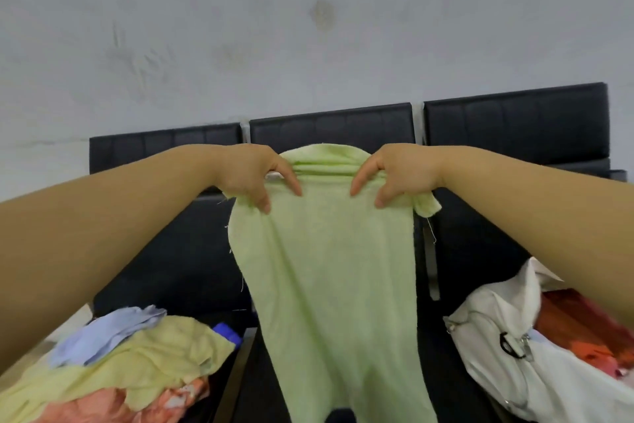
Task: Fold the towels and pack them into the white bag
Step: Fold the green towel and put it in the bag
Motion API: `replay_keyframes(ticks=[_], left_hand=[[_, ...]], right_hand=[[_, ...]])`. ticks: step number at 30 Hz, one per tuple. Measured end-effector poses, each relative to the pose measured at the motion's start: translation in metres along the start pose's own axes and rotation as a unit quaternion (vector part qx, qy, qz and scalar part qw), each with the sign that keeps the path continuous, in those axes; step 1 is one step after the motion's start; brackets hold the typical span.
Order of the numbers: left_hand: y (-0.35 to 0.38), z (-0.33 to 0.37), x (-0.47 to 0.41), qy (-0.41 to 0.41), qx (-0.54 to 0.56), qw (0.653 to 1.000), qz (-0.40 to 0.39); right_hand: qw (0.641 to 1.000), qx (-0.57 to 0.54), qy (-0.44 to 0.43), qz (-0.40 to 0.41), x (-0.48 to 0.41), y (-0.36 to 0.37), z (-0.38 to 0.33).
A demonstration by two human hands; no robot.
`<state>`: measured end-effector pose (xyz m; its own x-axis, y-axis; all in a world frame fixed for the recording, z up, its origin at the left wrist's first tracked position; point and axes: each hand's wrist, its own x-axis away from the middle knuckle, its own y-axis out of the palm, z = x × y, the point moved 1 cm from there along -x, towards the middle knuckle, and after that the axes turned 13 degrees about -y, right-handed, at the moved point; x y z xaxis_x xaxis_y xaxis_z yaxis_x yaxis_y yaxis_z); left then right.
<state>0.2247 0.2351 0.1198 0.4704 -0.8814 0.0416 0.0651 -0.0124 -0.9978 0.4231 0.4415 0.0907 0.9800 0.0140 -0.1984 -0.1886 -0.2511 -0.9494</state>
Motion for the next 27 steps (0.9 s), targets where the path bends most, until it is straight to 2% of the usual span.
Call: replay_keyframes(ticks=[6,10,13,17,19,21,24,27], left_hand=[[-0.029,-0.02,-0.04,-0.015,-0.03,0.996,0.087],[-0.033,-0.025,-0.043,-0.003,-0.068,0.992,0.106],[-0.015,-0.02,-0.026,0.007,-0.101,0.99,0.097],[0.054,-0.01,0.008,0.028,-0.097,0.995,0.017],[0.107,-0.008,0.024,0.039,-0.078,0.995,-0.036],[0.159,-0.003,0.04,0.036,-0.014,0.993,-0.108],[0.234,0.004,0.059,0.029,0.088,0.972,-0.214],[0.294,0.004,0.07,0.03,0.17,0.942,-0.288]], right_hand=[[0.989,0.128,-0.017,0.069,-0.031,-0.027,0.016],[0.984,0.159,-0.017,0.081,-0.028,-0.033,0.015],[0.985,0.162,-0.015,0.062,-0.017,-0.015,0.009],[0.993,0.113,-0.023,0.017,0.02,0.043,0.004],[0.998,0.045,-0.009,-0.035,0.041,0.084,0.0],[0.994,-0.039,0.027,-0.099,0.062,0.131,-0.002],[0.967,-0.14,0.073,-0.201,0.095,0.201,0.005],[0.927,-0.268,0.144,-0.22,0.124,0.248,0.015]])
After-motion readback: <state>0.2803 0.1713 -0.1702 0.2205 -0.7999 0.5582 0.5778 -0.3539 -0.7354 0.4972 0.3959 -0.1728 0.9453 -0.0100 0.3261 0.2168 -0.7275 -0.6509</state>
